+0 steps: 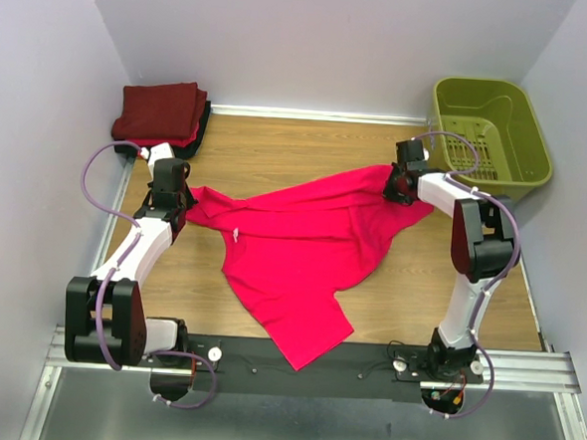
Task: Fold and stack the t-shirts
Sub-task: Flatten the tshirt out, then fold the tshirt
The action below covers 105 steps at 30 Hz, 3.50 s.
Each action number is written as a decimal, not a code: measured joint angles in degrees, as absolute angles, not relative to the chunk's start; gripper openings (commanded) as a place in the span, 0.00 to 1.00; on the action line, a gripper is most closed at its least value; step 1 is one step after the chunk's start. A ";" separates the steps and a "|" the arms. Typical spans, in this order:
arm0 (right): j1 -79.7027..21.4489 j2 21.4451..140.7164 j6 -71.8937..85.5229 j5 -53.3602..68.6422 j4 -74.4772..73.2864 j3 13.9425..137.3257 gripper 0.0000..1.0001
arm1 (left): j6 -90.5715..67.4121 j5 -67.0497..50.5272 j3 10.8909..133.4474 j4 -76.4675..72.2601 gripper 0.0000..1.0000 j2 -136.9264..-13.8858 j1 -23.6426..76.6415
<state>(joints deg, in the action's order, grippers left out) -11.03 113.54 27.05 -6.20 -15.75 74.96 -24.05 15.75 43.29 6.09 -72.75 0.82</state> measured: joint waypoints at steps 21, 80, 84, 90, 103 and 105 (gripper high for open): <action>-9.98 101.25 19.09 -13.06 -24.82 93.95 0.01 | -25.98 15.51 71.42 17.54 0.00 -77.84 -1.58; -11.33 93.71 -3.55 -9.37 -1.32 56.29 0.01 | -16.71 4.25 60.40 -3.25 0.00 -93.19 -2.44; -10.11 101.41 -4.16 -9.63 2.59 60.49 0.00 | -16.97 3.84 63.24 -5.10 0.00 -98.78 -2.44; -8.75 106.56 -4.34 -9.58 4.32 64.29 0.01 | -17.47 2.87 69.38 -6.22 0.00 -101.38 -2.44; -6.57 109.95 -3.86 -9.61 4.84 73.25 0.00 | -19.75 1.74 79.66 -4.01 0.00 -105.38 -2.44; -6.35 110.52 -3.64 -9.58 4.67 73.30 0.01 | -19.75 1.43 79.92 -3.75 0.00 -105.65 -2.44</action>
